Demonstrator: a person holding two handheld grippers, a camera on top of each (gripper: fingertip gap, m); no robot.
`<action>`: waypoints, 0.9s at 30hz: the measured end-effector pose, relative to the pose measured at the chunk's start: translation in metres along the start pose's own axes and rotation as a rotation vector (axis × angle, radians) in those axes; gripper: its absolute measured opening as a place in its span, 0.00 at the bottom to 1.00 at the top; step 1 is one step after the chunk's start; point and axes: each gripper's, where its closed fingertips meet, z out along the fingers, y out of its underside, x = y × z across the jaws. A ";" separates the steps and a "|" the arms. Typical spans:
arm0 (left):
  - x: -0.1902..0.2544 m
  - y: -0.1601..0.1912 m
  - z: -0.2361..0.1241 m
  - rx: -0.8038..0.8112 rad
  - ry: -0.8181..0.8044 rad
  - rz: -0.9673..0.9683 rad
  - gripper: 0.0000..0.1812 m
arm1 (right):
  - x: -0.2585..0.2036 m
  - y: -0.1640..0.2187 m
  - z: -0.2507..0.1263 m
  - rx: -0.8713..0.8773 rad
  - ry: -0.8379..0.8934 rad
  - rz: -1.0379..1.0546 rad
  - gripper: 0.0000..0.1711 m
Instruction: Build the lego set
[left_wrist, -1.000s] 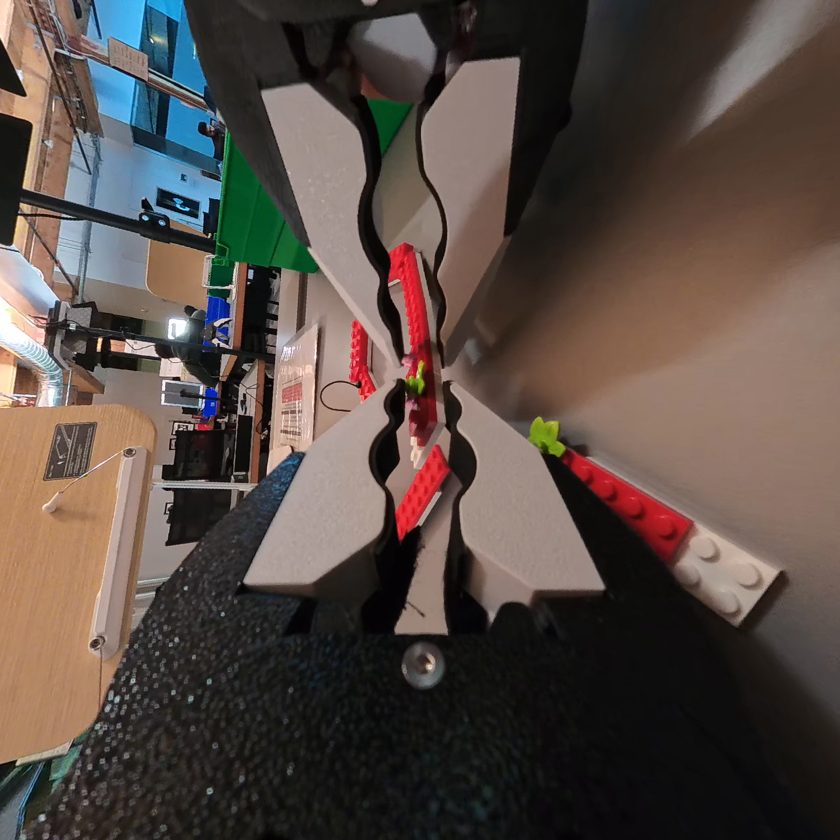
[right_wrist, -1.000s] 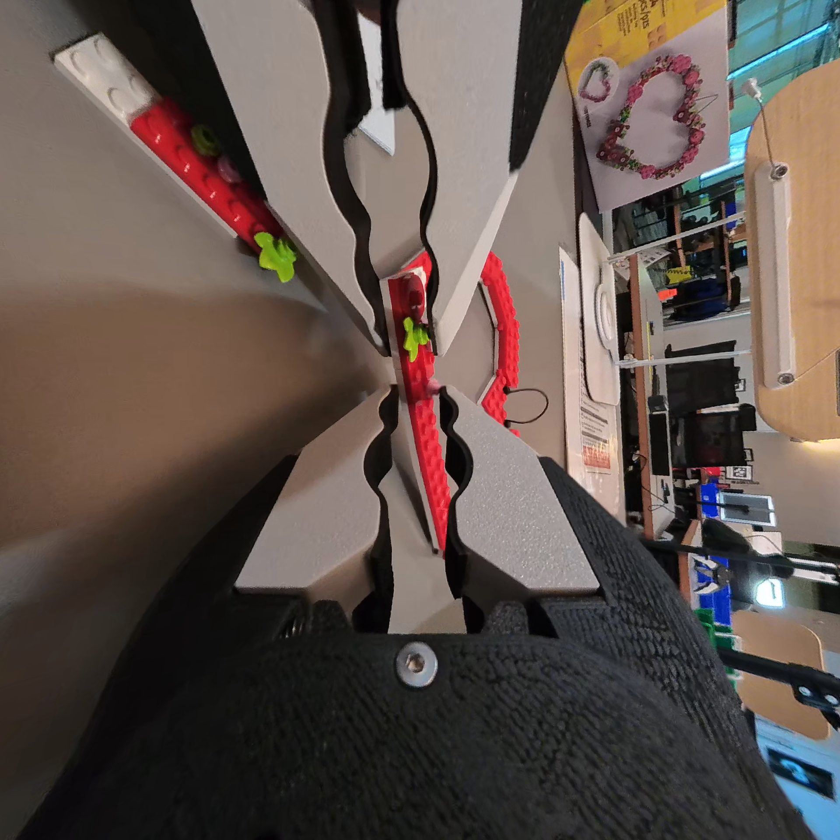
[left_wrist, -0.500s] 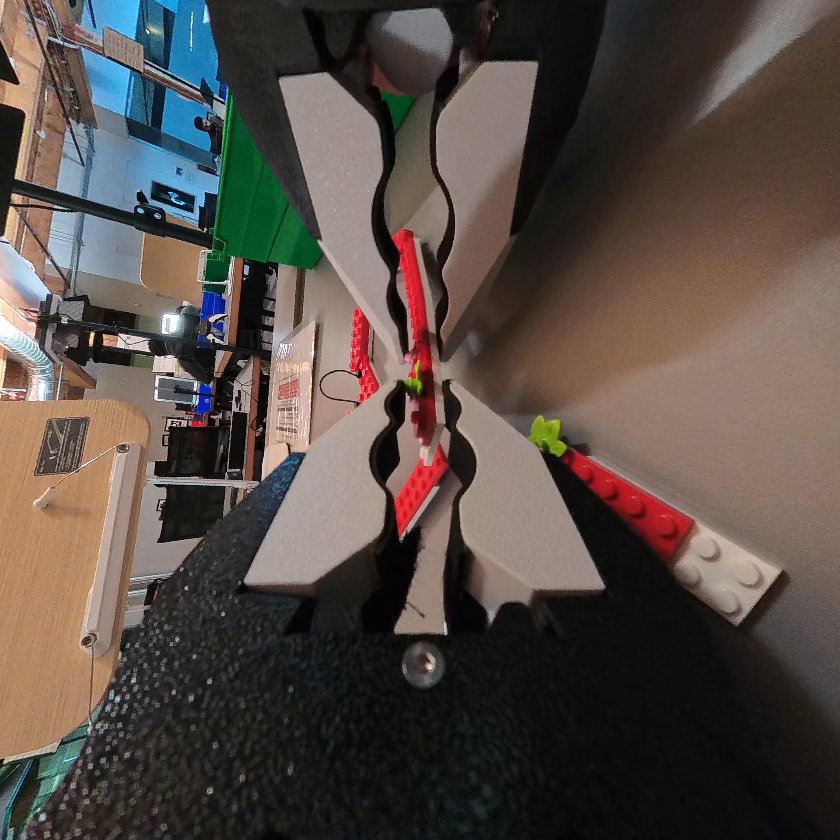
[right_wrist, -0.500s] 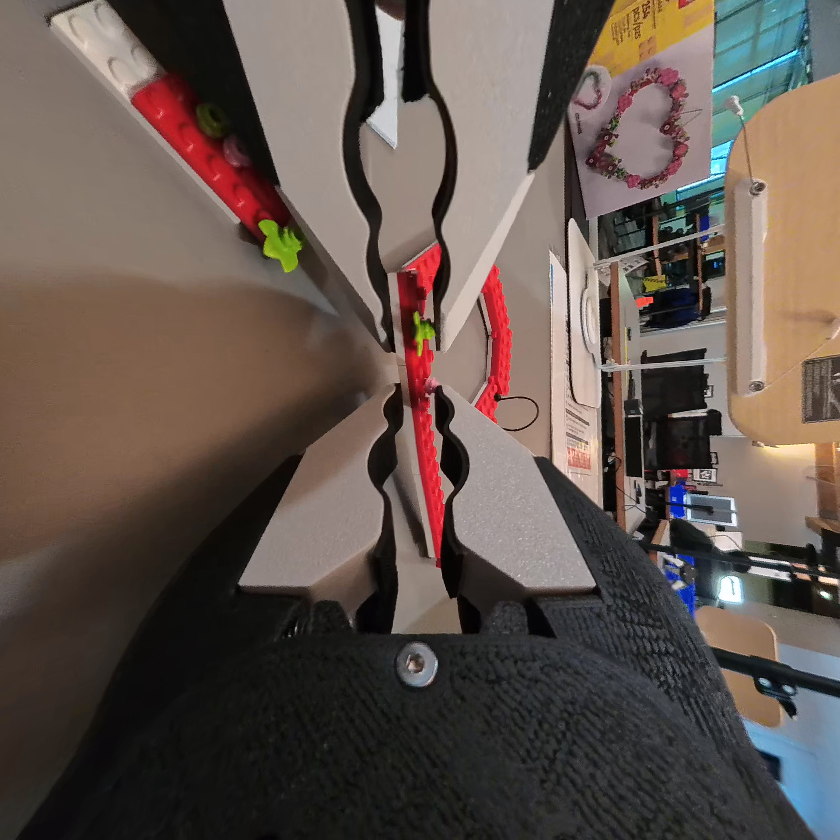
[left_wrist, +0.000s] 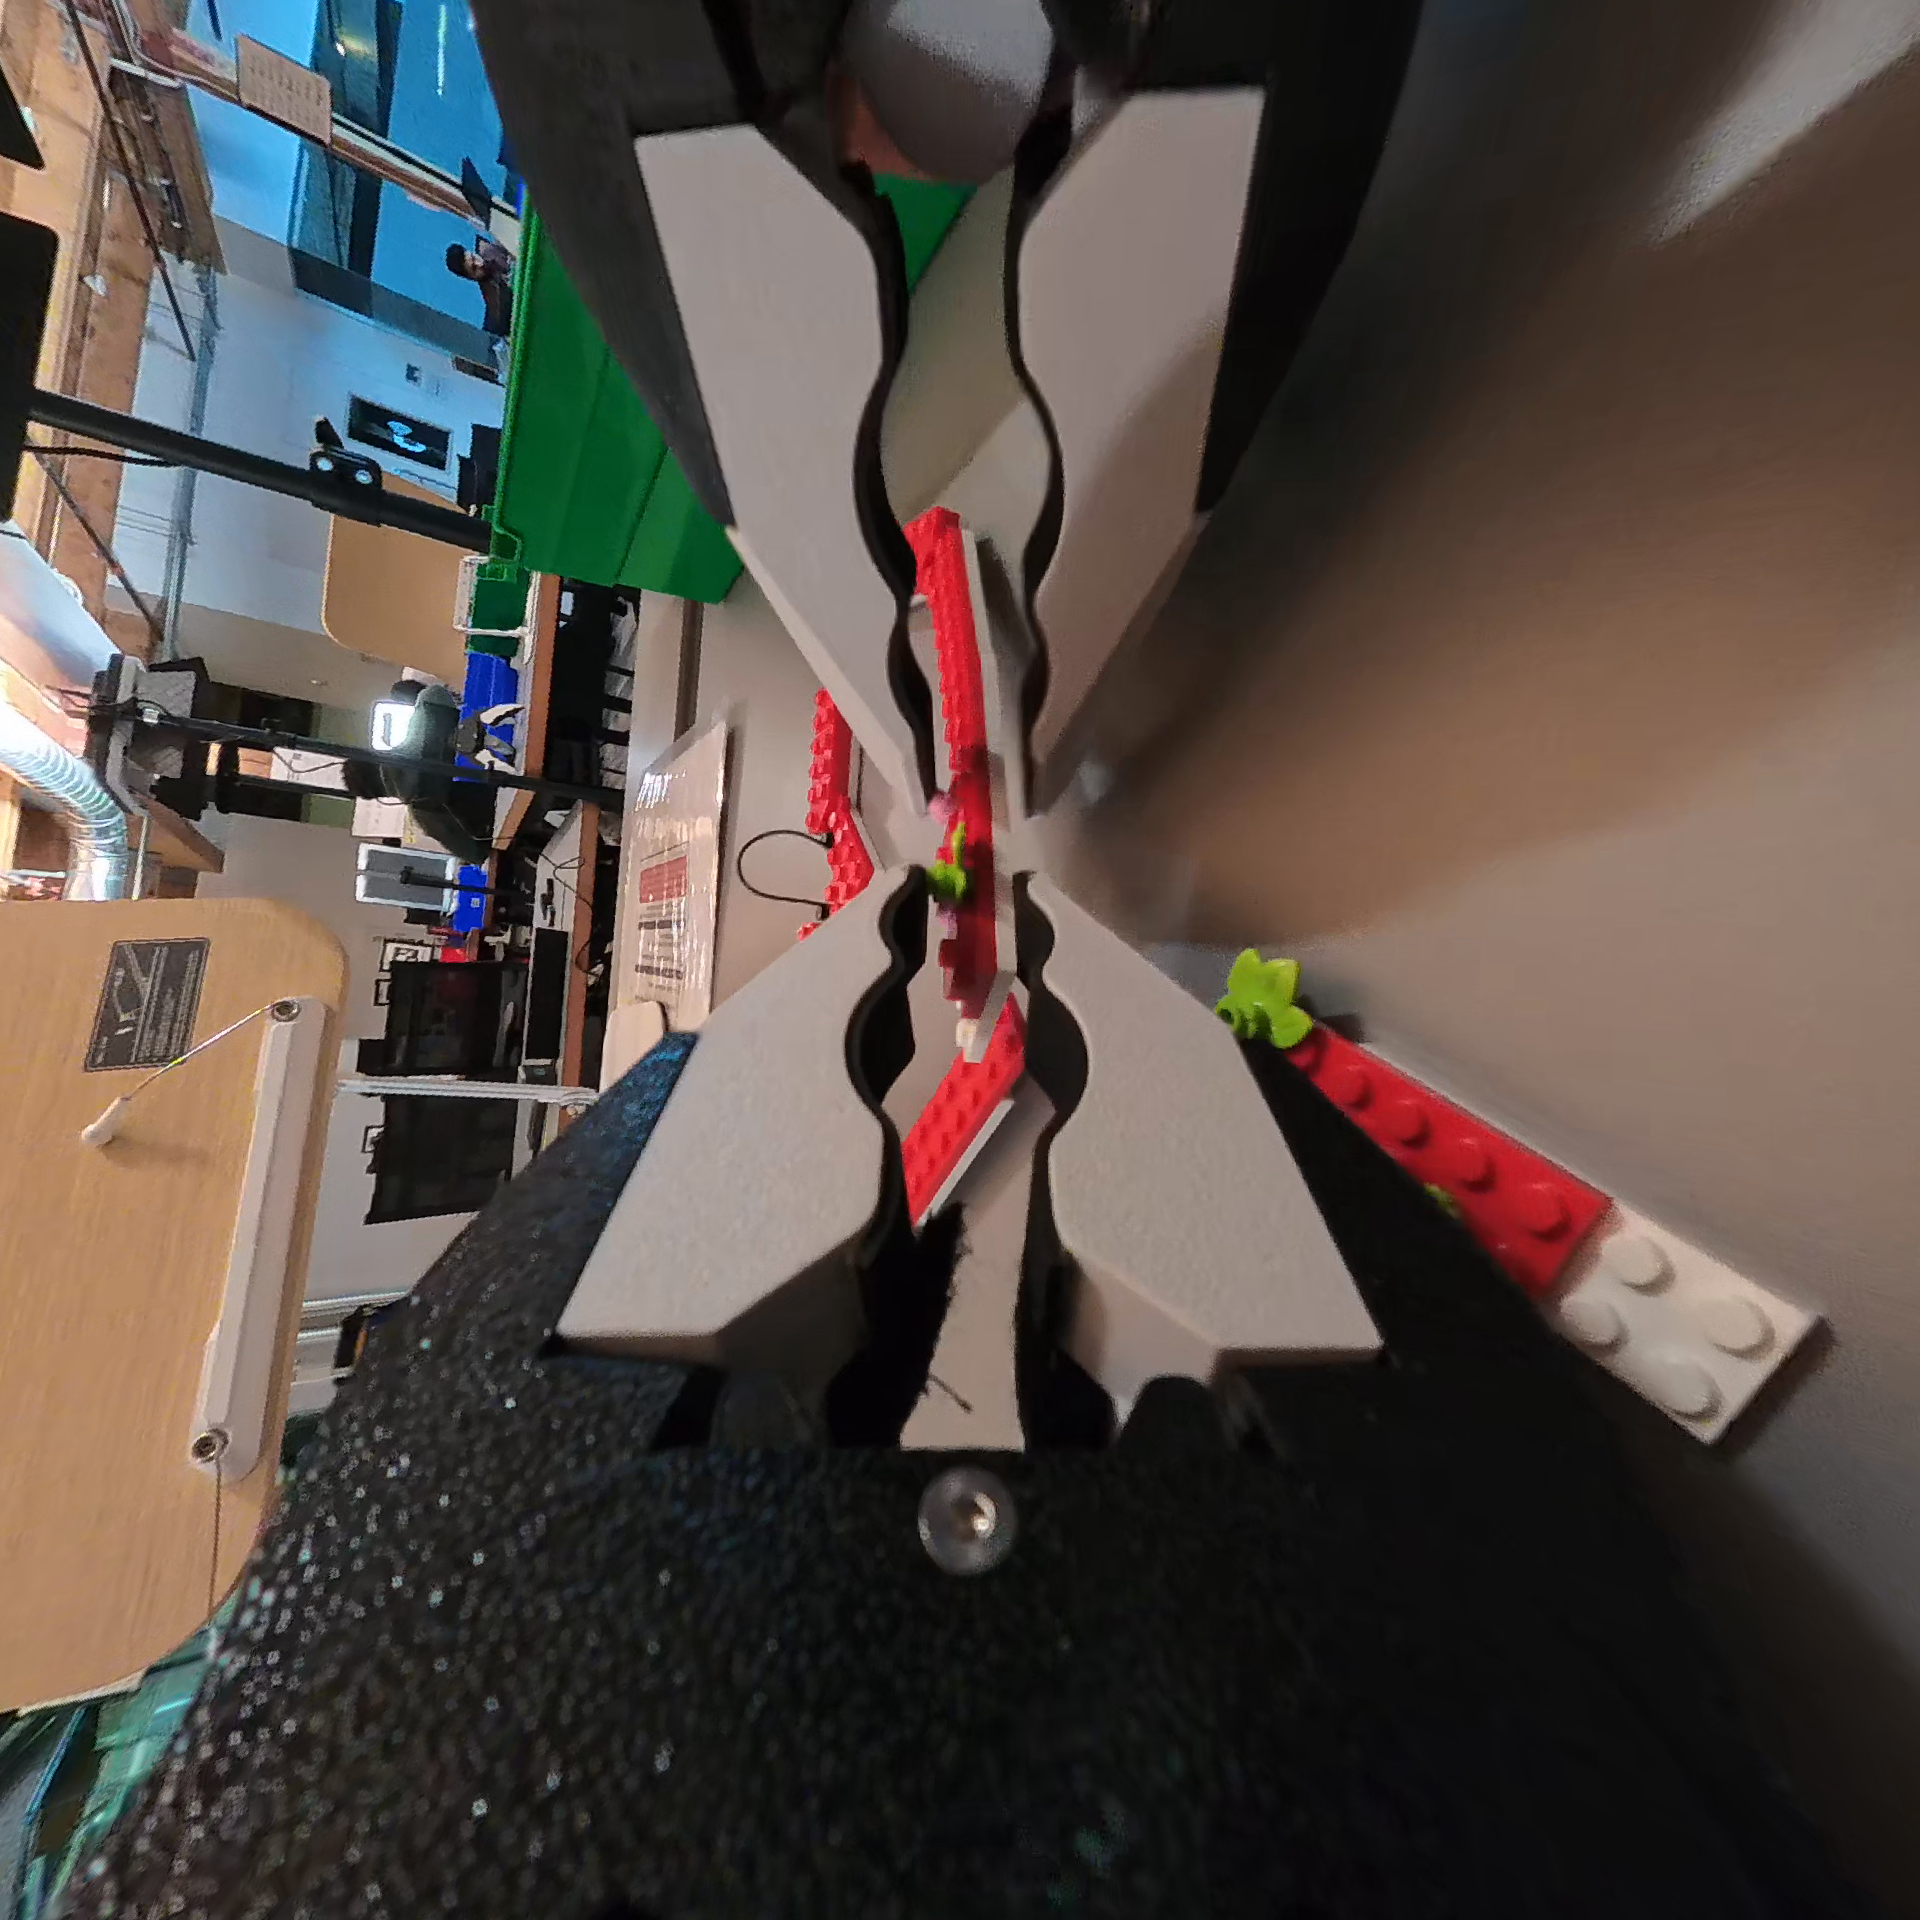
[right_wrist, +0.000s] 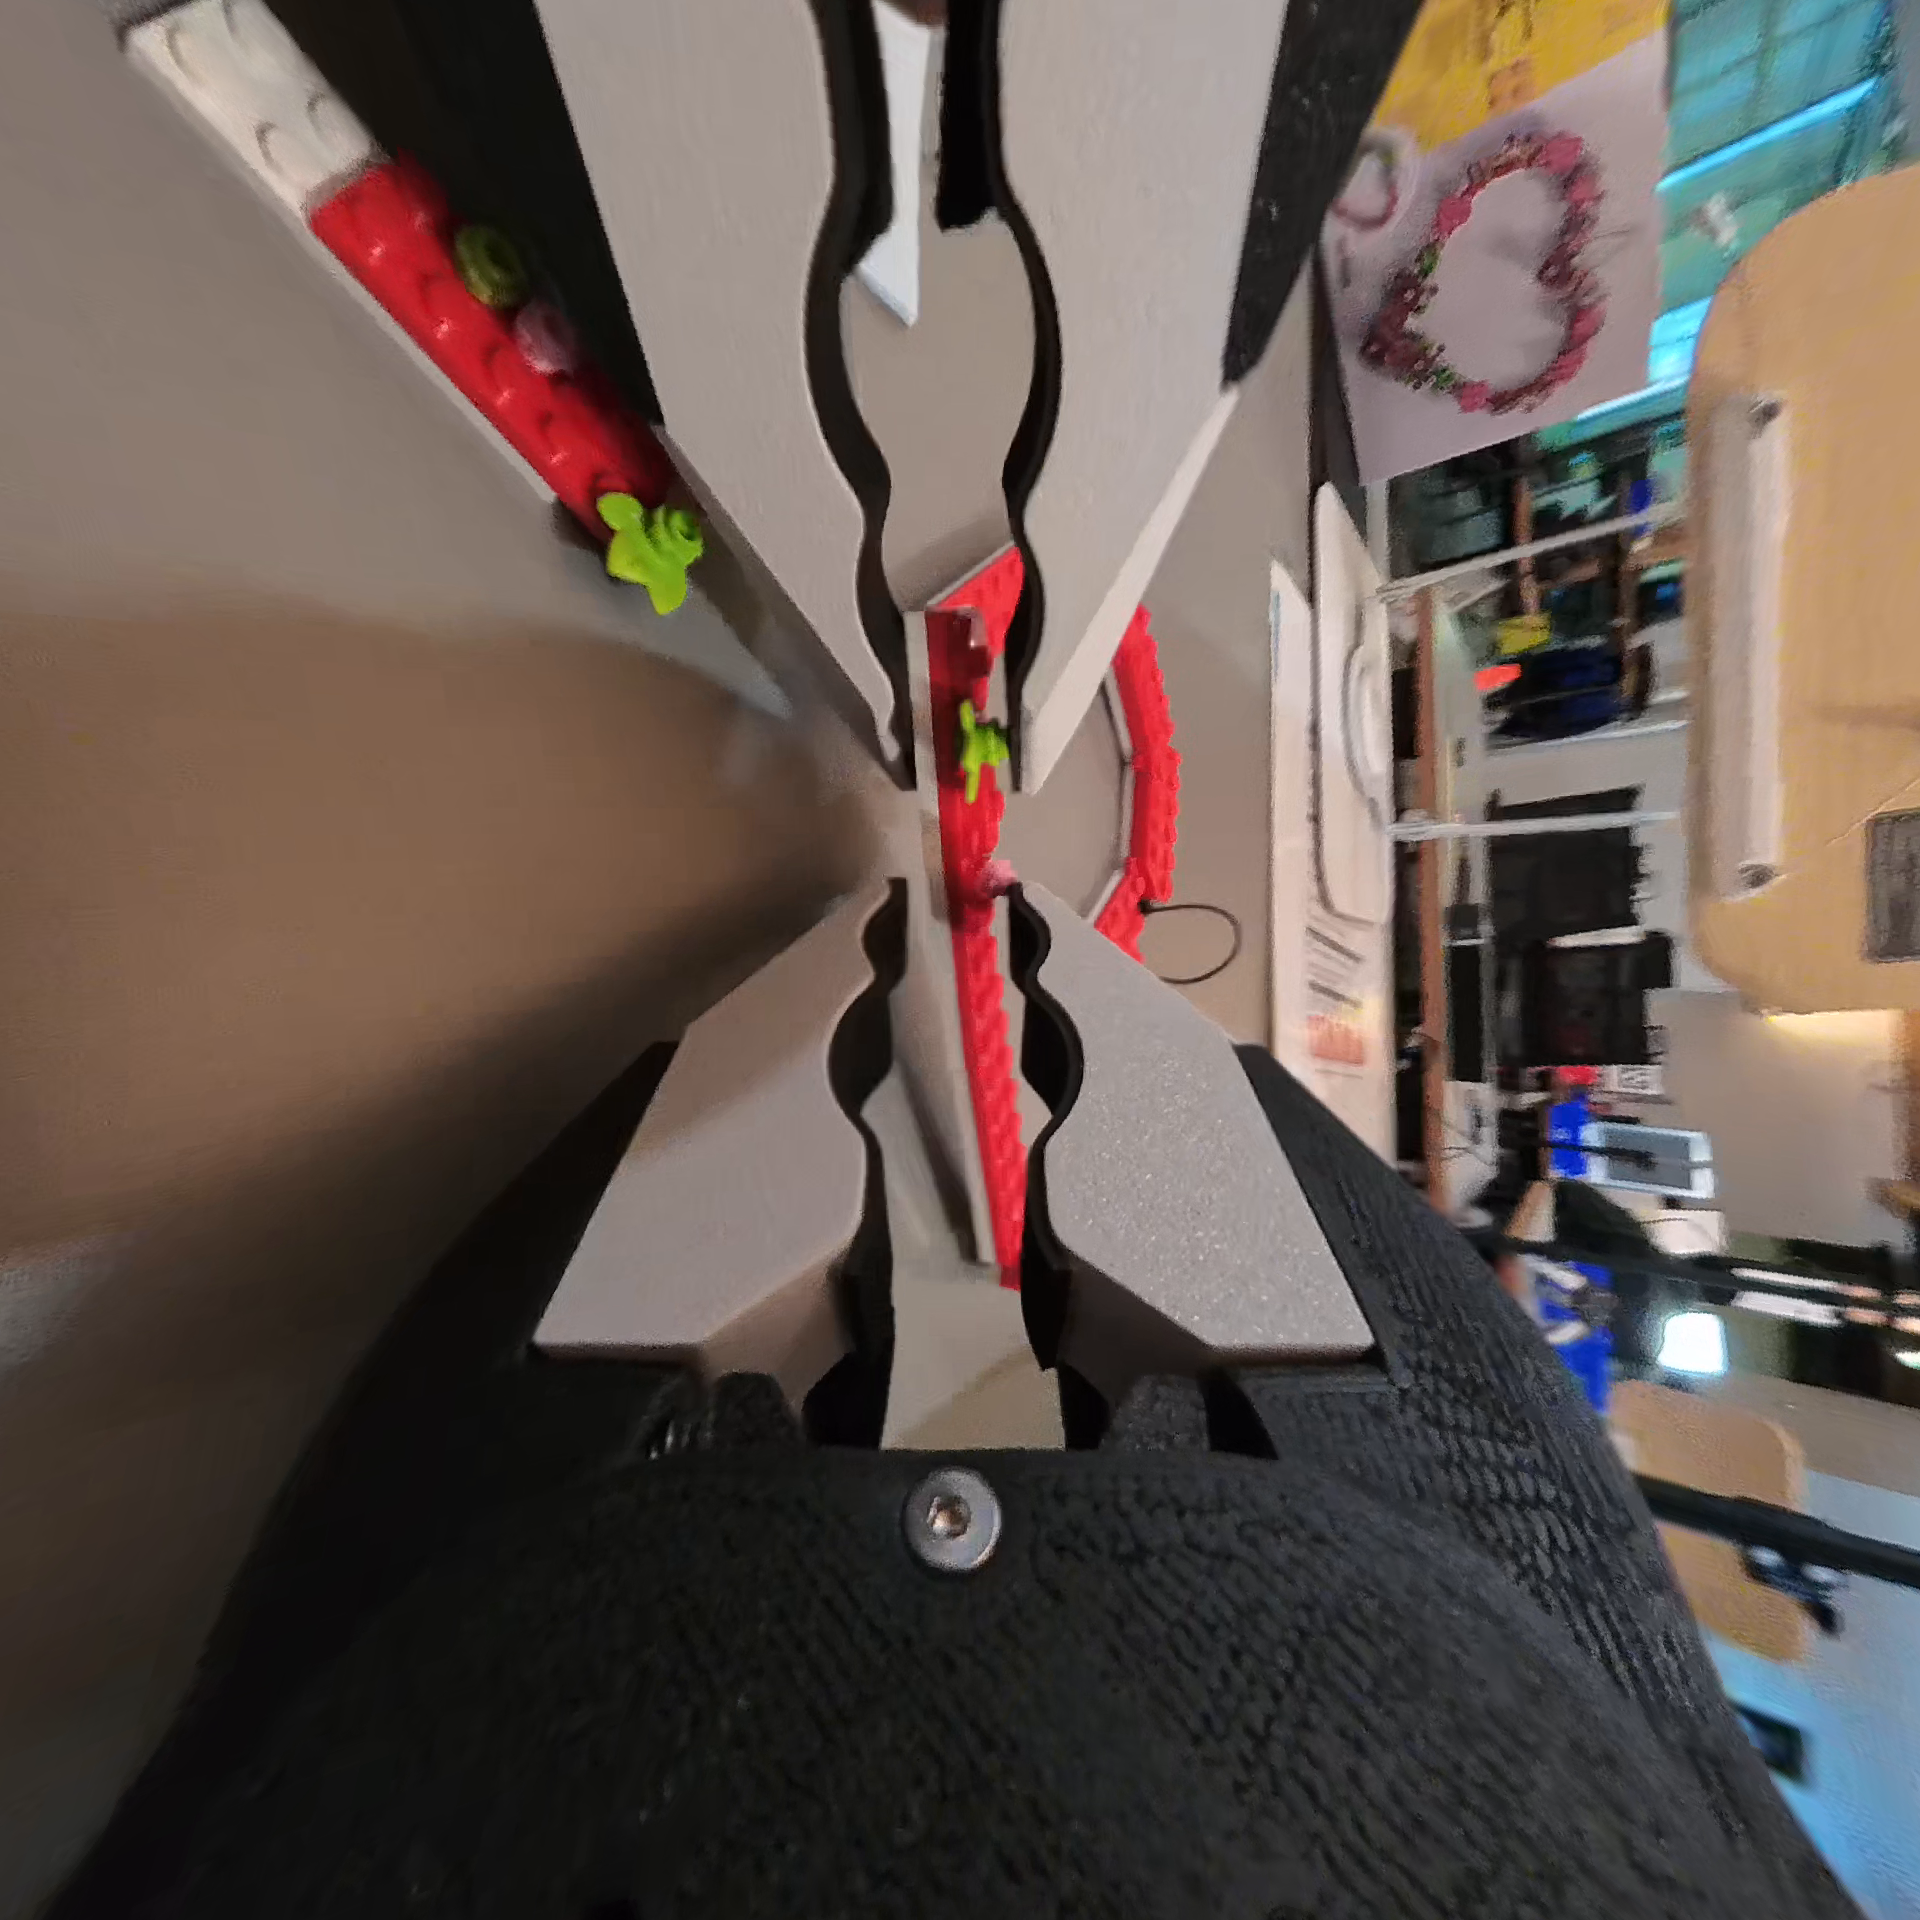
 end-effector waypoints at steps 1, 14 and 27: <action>-0.001 0.001 0.000 -0.007 -0.008 0.005 0.07 | -0.001 0.002 0.000 -0.007 -0.022 0.037 0.14; 0.003 -0.002 0.000 0.002 0.014 0.010 0.08 | -0.005 0.002 -0.005 0.023 -0.039 0.169 0.14; 0.005 0.001 0.001 -0.004 0.024 0.016 0.08 | -0.006 0.000 -0.003 0.019 -0.066 0.176 0.14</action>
